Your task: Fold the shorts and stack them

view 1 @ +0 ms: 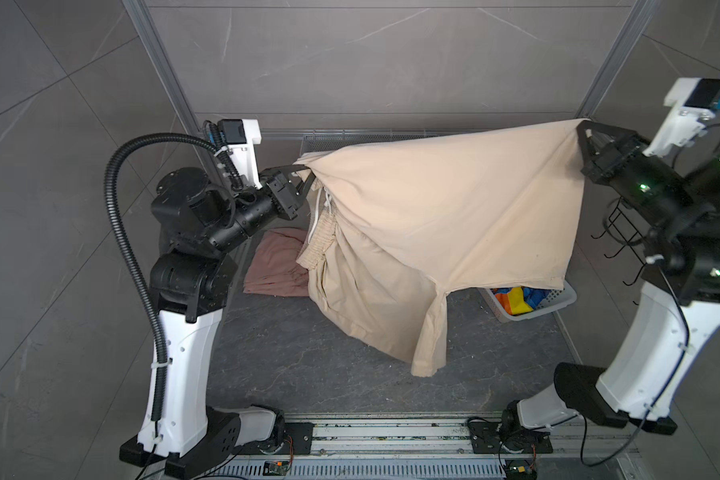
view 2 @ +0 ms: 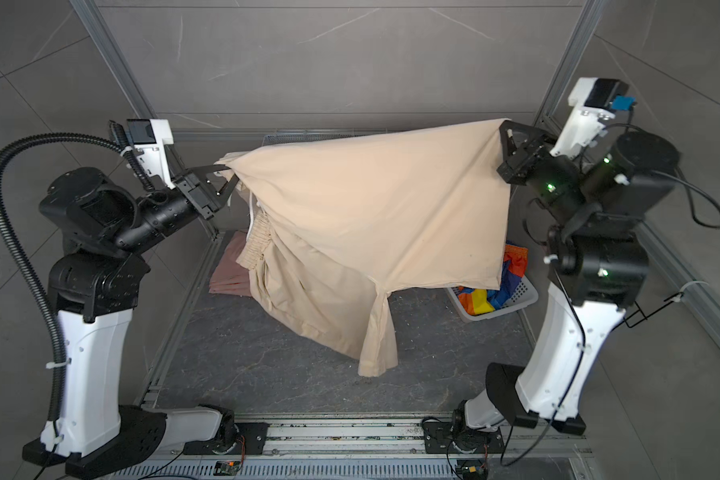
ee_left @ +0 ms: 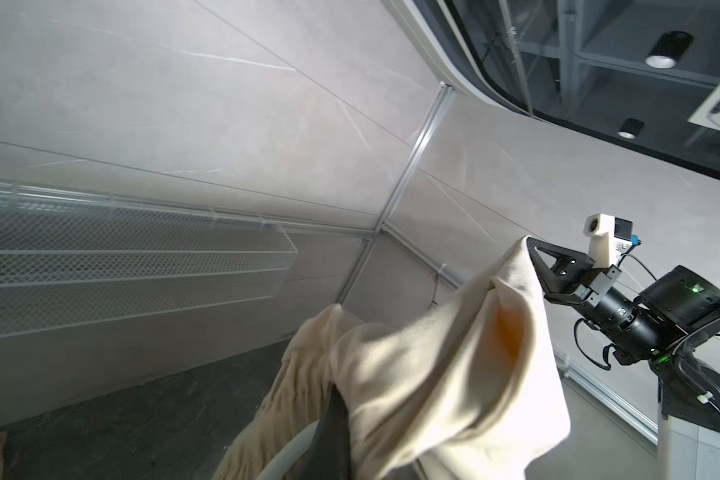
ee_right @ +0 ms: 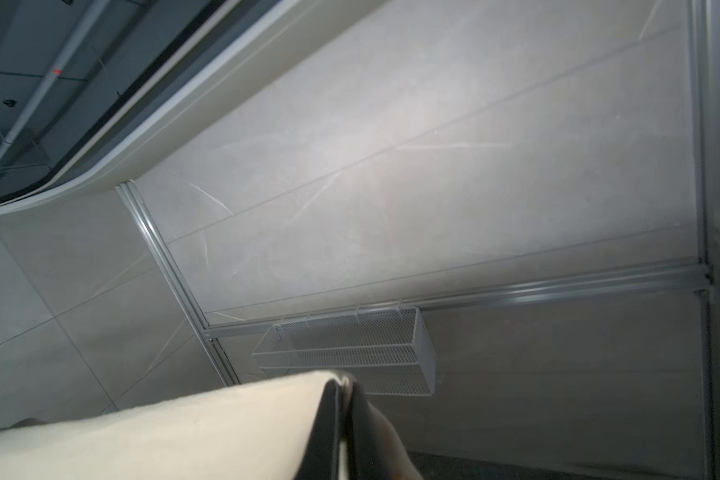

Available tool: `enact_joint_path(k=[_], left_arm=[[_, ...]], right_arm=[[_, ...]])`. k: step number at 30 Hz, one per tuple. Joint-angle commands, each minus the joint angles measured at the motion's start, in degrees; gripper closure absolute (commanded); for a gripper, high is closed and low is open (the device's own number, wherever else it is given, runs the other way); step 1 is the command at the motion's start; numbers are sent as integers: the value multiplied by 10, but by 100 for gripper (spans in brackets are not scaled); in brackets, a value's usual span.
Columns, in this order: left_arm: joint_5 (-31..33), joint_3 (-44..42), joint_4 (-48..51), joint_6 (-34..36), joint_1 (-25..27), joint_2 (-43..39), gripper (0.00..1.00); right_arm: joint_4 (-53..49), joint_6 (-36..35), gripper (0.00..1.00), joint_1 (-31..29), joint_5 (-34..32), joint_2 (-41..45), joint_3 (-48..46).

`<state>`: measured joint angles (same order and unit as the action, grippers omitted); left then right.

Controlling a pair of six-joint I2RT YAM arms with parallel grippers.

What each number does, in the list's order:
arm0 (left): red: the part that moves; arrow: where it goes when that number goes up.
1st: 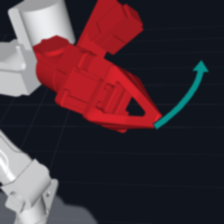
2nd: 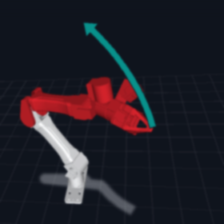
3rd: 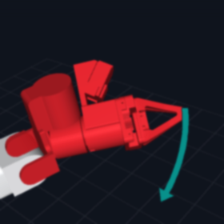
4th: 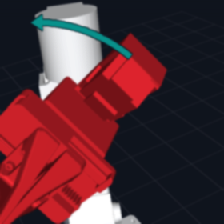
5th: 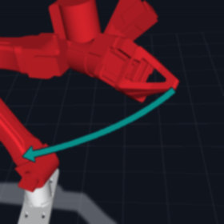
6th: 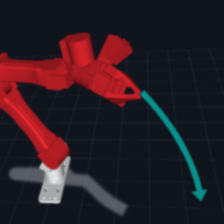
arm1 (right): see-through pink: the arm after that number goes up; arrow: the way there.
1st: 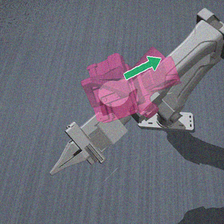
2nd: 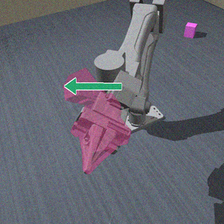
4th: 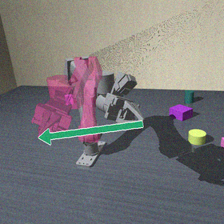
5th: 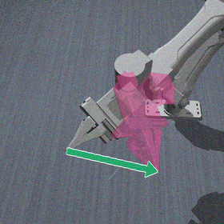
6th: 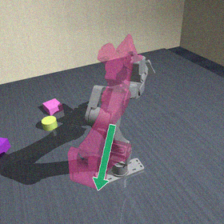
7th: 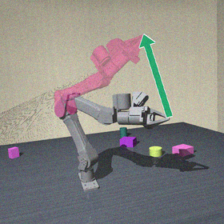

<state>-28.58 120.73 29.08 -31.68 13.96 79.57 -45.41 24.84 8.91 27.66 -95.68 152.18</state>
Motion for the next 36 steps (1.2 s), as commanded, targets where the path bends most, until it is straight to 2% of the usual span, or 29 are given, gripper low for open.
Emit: enact_joint_path(k=[1,5,9,13,18,24,27,29,31,33,35,36], left_arm=[[20,-7,52,-19,-41,78,100],[29,-95,48,-6,-45,132,100],[57,-239,5,-3,-46,176,100],[63,-308,-39,-6,-52,251,100],[65,-264,-41,-18,-68,328,100],[81,-99,29,19,-80,408,100],[74,-43,63,43,-93,435,100],[67,-36,68,57,-103,440,100],[68,-44,70,64,-109,439,100],[68,-66,61,67,-115,431,100],[69,-97,42,66,-118,418,100],[69,-108,36,66,-118,415,100]], right_arm=[[-43,-8,100,8,-40,-135,-16],[-51,-37,100,-11,-47,-225,-38],[-20,-72,100,-49,-96,-265,-129],[-10,-69,100,-59,-96,-317,-130],[-42,-75,100,-79,-105,-366,-48],[-146,-66,100,-80,-103,-418,172],[-207,-90,100,-81,-111,-395,193],[-249,-100,100,-86,-120,-357,153],[-261,-110,100,-105,-146,-307,71],[-209,-116,100,-130,-173,-227,-92],[-103,-94,100,-144,-177,-131,-296],[-69,-80,100,-146,-173,-91,-366]])
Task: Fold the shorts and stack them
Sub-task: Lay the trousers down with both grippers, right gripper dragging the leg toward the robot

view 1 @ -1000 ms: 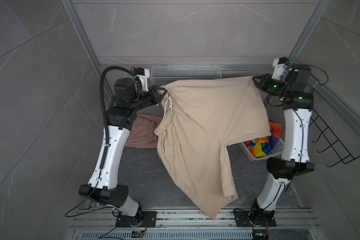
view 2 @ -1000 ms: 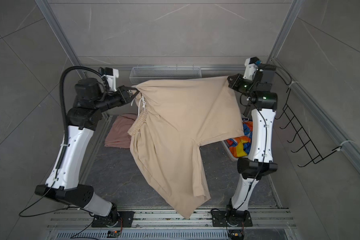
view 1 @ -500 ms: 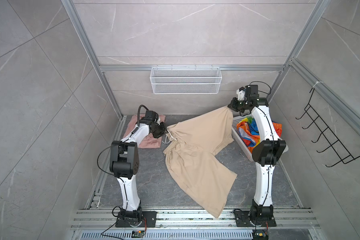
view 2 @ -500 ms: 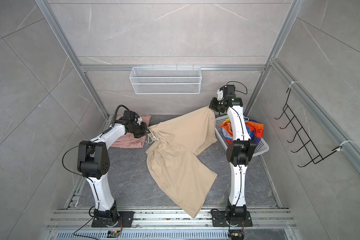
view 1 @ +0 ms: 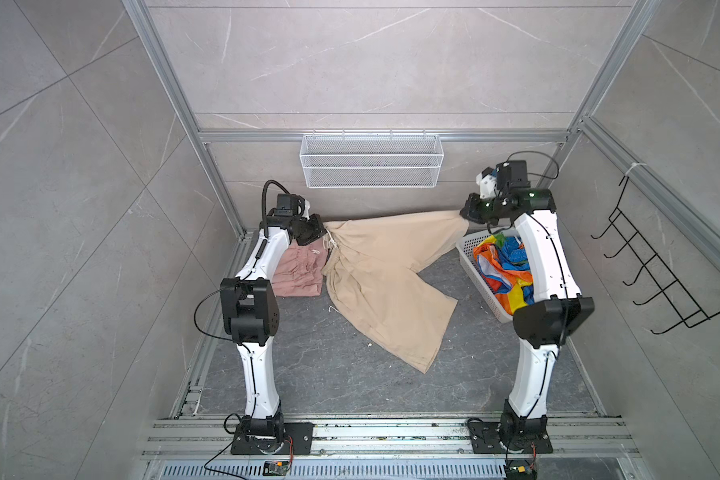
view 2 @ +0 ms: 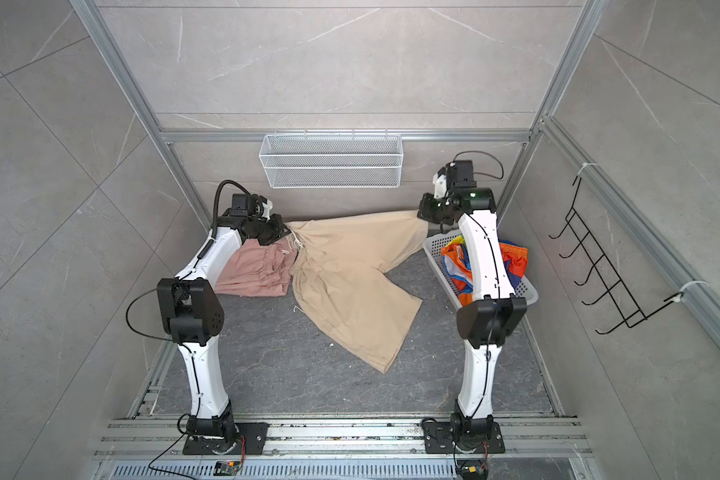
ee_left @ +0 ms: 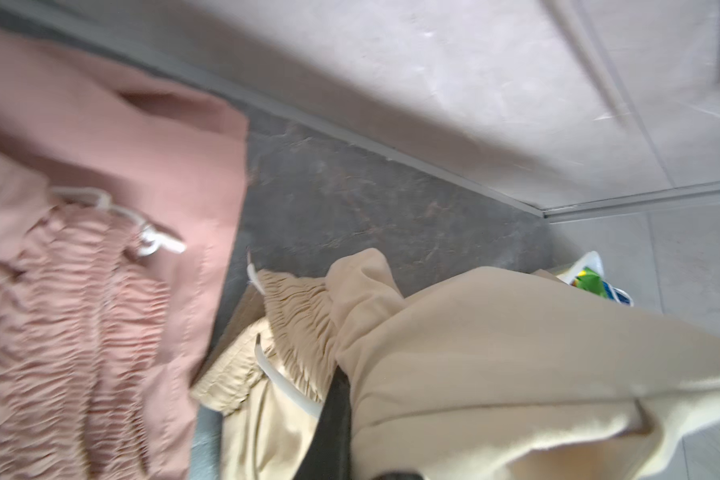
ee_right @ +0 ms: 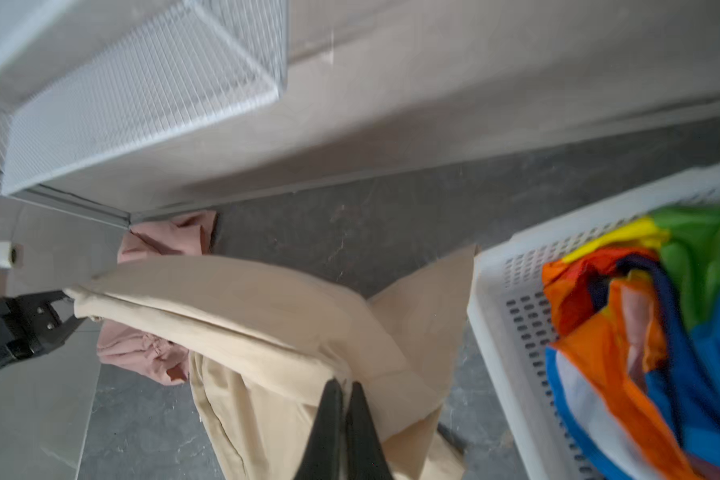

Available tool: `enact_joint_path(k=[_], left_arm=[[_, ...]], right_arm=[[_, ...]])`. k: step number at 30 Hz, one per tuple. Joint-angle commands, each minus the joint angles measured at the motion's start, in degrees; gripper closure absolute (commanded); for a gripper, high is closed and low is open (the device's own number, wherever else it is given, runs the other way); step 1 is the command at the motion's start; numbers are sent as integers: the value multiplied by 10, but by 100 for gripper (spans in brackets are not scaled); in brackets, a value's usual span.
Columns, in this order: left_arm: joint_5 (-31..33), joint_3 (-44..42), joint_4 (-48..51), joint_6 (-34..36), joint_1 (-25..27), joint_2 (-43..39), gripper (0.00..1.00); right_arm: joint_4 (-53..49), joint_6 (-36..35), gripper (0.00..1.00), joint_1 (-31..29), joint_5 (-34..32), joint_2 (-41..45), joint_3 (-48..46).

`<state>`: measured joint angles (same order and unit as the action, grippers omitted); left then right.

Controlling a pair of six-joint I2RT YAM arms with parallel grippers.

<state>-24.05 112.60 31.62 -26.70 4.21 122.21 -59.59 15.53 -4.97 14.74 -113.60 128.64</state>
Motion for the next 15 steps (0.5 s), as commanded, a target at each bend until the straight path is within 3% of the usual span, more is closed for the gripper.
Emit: enact_joint_path(k=[1,5,10,15], left_arm=[[25,-37,7,18,-21,-15,100],[46,-64,14,30,-22,-17,98],[73,-145,-16,24,-29,-48,97],[84,-197,-31,-4,-31,-52,82]], right_arm=[[103,28,100,-7,-33,127,-205],[211,78,100,-44,-3,253,-466],[294,140,100,-137,-24,349,-705],[396,225,100,-220,-36,357,-877]])
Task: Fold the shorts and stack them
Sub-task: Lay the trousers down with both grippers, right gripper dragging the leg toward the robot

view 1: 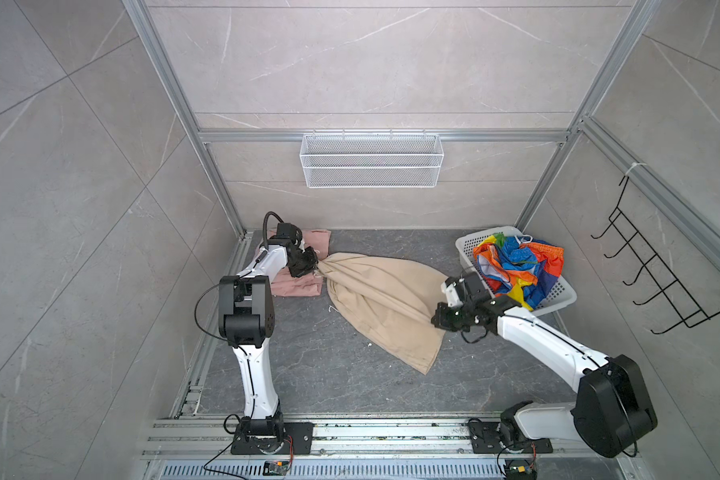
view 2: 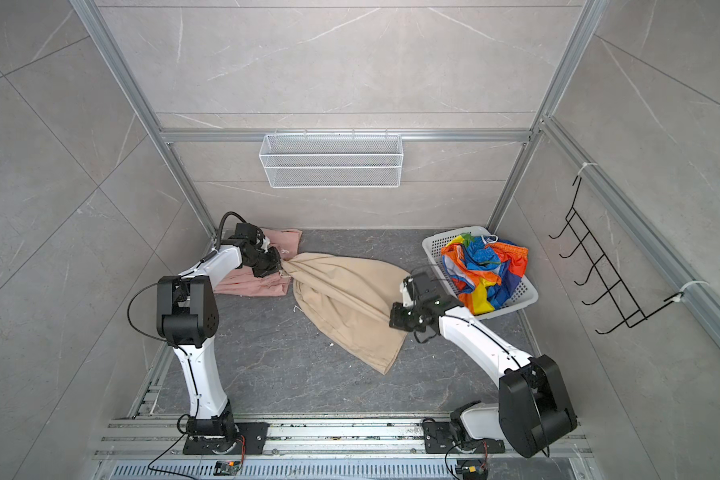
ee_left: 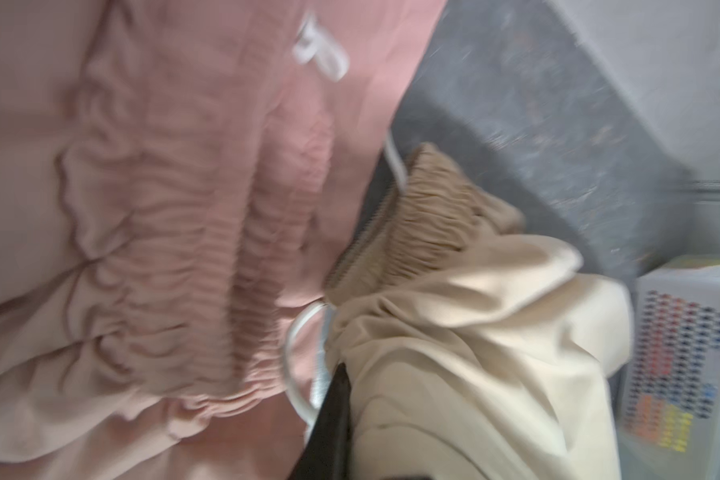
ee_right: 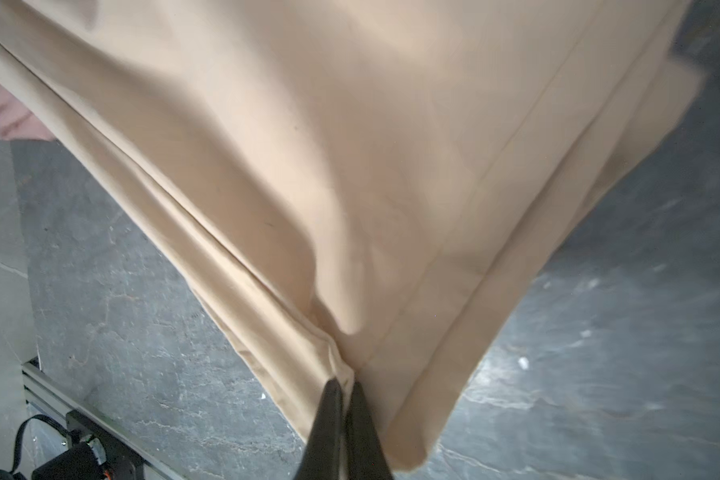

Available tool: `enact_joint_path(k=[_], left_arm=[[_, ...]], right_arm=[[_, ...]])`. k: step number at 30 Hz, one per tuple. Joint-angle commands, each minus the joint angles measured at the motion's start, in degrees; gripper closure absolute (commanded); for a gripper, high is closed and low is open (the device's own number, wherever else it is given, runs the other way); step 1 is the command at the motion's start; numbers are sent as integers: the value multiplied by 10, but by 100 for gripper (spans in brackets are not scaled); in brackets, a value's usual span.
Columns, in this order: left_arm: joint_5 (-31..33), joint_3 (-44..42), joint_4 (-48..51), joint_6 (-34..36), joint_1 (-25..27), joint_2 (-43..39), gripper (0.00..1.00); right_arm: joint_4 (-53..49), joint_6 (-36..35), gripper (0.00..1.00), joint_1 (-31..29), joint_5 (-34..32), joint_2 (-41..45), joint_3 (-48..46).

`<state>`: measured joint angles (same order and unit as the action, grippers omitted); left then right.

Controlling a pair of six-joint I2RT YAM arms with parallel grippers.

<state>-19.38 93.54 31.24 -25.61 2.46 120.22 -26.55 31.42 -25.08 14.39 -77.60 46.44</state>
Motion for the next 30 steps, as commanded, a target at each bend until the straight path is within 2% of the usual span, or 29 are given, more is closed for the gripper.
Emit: enact_joint_path(k=[1,3,4,5,6,7,11,16,21,26,30], left_arm=[[34,-10,-27,-24,-14,-29,78],[30,-14,-29,-39,-15,-26,70],[30,-16,-30,-42,-17,-28,63],[34,-18,-30,-42,-17,-32,46],[39,-15,-24,-38,-17,-34,15],[44,-6,-9,-33,-18,-35,0],[46,0,7,-24,-19,-69,0],[-21,-26,-11,-61,-15,-109,0],[-74,-73,-77,-119,11,-140,0],[-114,-47,-121,-167,76,-104,0],[-126,-7,-140,-192,103,-43,0]], right_arm=[[84,77,100,-29,-34,-15,-75],[116,94,100,-48,-40,-34,-95],[122,99,100,-59,-45,-41,-98],[123,102,100,-70,-56,-47,-96],[119,107,100,-79,-67,-51,-93],[120,109,100,-89,-75,-56,-91],[101,99,100,-92,-108,-79,-82],[19,35,100,-46,-170,-86,-31],[-24,-6,100,1,-166,-50,23],[-98,-29,99,-7,-176,-22,124],[-130,-5,98,-59,-190,1,144]])
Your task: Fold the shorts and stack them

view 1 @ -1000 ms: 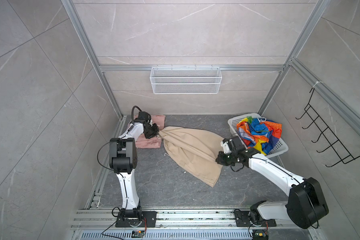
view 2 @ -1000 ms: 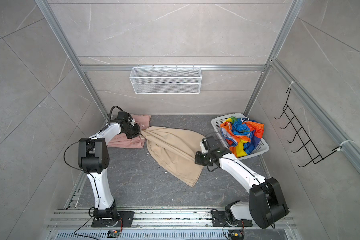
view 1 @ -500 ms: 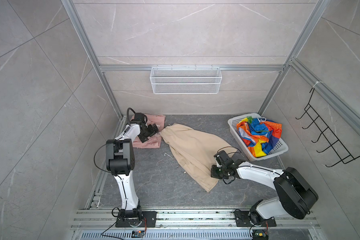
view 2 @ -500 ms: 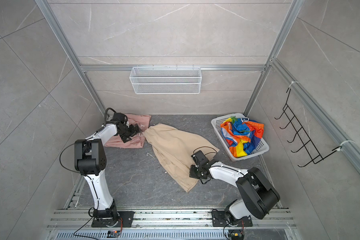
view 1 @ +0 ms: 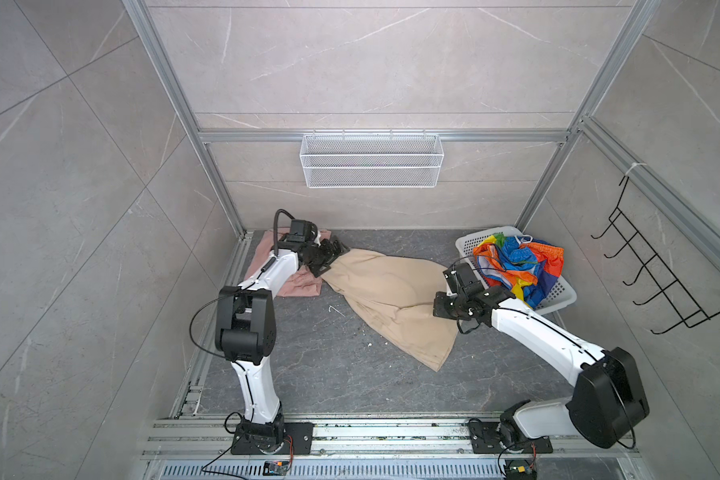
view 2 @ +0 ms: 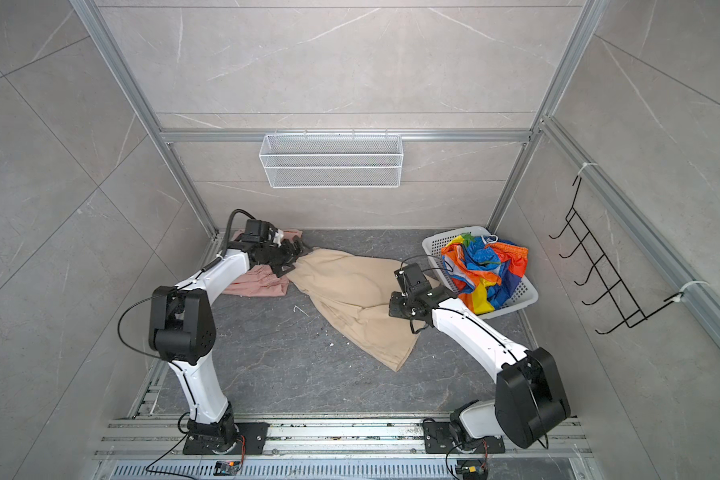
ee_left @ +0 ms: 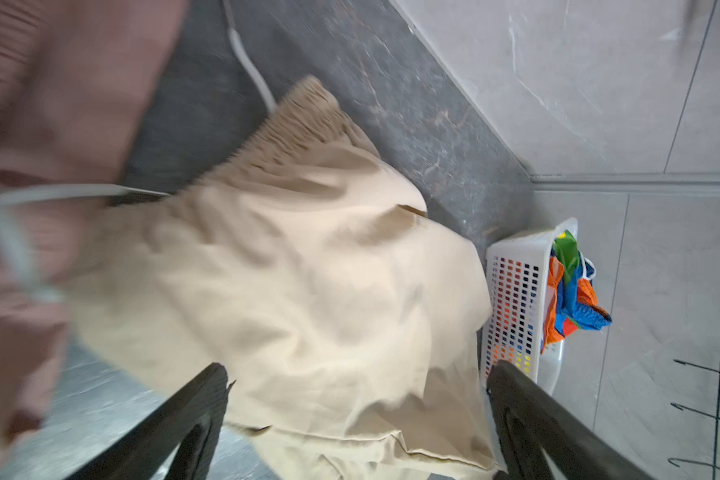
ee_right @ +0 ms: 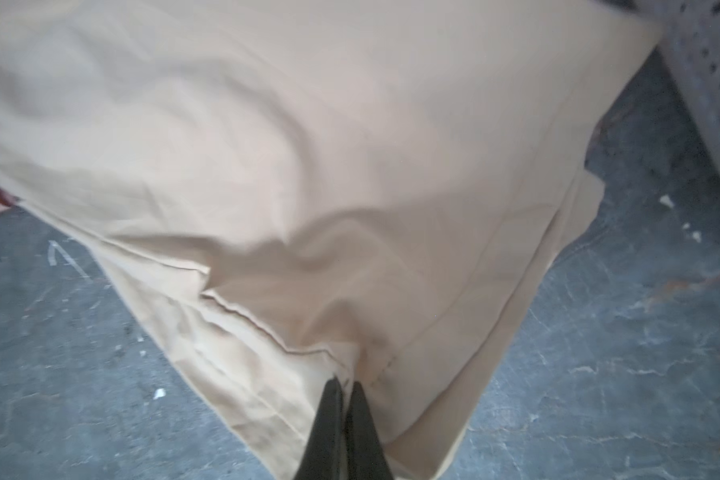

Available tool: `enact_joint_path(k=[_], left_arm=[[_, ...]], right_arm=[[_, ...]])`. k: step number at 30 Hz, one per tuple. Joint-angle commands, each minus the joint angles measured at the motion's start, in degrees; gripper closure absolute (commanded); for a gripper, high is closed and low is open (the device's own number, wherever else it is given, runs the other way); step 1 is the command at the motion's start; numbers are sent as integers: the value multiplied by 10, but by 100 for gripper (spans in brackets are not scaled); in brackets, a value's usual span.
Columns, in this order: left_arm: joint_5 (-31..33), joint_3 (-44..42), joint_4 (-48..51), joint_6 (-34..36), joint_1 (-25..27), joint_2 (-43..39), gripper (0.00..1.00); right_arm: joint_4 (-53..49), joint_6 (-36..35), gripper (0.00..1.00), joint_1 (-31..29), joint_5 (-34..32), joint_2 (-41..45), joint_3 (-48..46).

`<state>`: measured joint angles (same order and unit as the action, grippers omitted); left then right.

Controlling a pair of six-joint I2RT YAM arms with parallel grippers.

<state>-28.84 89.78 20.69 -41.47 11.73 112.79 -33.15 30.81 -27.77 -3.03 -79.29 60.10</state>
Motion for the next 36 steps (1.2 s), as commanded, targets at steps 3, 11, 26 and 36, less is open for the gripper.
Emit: enact_joint_path(k=[3,11,26,36], left_arm=[[-28,44,-42,-34,11,69,0],[-7,66,-1,1,-5,138,0],[-38,-117,-96,-77,35,20,0],[-36,105,-18,-57,20,100,0]], right_arm=[[-50,46,99,-79,-19,35,-43],[47,134,100,-152,-17,-5,-183],[-39,-14,100,34,-59,-64,-18],[-84,53,100,-57,-66,98,-120]])
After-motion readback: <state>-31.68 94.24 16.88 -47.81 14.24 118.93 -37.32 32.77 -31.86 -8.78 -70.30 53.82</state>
